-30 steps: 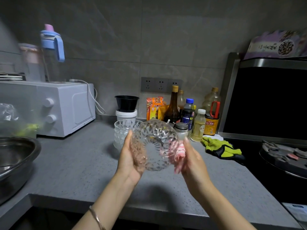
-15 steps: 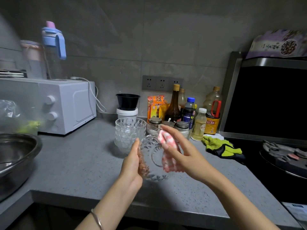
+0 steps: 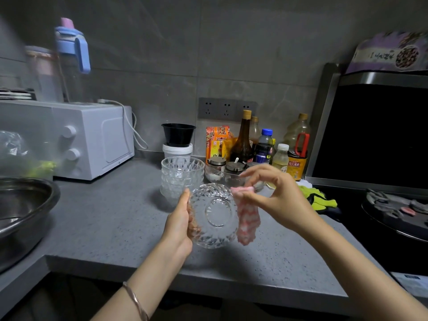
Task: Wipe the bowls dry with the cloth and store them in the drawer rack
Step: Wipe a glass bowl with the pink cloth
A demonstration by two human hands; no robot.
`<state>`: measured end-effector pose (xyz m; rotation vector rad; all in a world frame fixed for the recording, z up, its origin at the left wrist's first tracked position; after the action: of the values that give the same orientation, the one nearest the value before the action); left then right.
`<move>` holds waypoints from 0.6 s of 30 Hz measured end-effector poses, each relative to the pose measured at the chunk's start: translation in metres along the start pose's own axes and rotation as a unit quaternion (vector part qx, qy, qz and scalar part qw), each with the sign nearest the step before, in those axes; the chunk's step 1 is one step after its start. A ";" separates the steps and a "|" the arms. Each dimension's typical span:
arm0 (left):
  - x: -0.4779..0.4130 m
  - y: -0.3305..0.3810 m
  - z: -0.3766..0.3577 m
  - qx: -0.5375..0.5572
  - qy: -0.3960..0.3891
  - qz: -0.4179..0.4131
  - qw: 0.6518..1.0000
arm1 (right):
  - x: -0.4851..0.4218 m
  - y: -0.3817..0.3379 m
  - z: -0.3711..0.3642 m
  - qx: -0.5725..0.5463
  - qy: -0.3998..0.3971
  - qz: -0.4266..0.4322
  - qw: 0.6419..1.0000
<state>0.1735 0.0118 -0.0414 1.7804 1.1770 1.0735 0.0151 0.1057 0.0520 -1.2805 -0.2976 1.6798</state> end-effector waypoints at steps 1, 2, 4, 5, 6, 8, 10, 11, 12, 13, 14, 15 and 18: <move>0.000 0.000 0.000 -0.002 0.004 0.004 1.000 | -0.001 -0.005 0.002 -0.026 0.003 0.005 1.000; -0.002 -0.002 0.000 -0.008 0.007 0.006 1.000 | -0.002 -0.009 0.004 -0.082 0.005 0.005 0.997; -0.009 -0.008 0.000 -0.019 0.009 0.011 1.000 | -0.007 -0.017 0.005 -0.212 0.009 -0.003 0.977; -0.014 -0.012 -0.001 -0.021 0.003 0.017 1.000 | -0.010 -0.019 0.004 -0.246 0.019 -0.008 0.969; -0.019 -0.016 -0.002 -0.019 -0.005 0.023 1.000 | -0.012 -0.019 0.001 -0.249 0.031 -0.011 0.968; -0.011 -0.015 -0.011 -0.019 -0.022 0.037 0.999 | -0.013 -0.014 -0.010 -0.161 0.049 0.001 0.986; -0.005 -0.013 -0.016 -0.021 -0.031 0.039 0.999 | -0.011 -0.001 -0.026 -0.018 0.048 0.018 0.998; -0.002 -0.012 -0.018 -0.019 -0.032 0.041 0.998 | -0.010 0.005 -0.033 0.036 0.055 0.023 0.998; -0.002 -0.012 -0.019 -0.019 -0.032 0.046 0.998 | -0.008 0.010 -0.037 0.081 0.074 0.031 0.994; 0.000 -0.012 -0.019 -0.019 -0.035 0.048 0.998 | -0.006 0.012 -0.039 0.124 0.104 0.055 0.985; 0.001 -0.011 -0.019 -0.019 -0.037 0.048 0.998 | -0.004 0.013 -0.040 0.162 0.132 0.086 0.974; 0.003 -0.010 -0.019 -0.019 -0.039 0.049 0.998 | -0.001 0.012 -0.042 0.185 0.148 0.112 0.965; -0.001 -0.007 -0.015 -0.005 -0.027 0.050 0.998 | 0.014 0.013 -0.053 0.141 0.108 0.102 0.979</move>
<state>0.1570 0.0154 -0.0425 1.8653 1.0580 1.0804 0.0525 0.0922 0.0125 -1.2953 0.2028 1.6622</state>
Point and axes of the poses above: each hand's wrist, its own x-axis away from the middle knuckle, its own z-axis out of the back of the hand, y = z × x, the point moved 2 cm from there along -x, towards the middle knuckle, and after that the axes turned 11 degrees about -x, right-handed, at the moved point
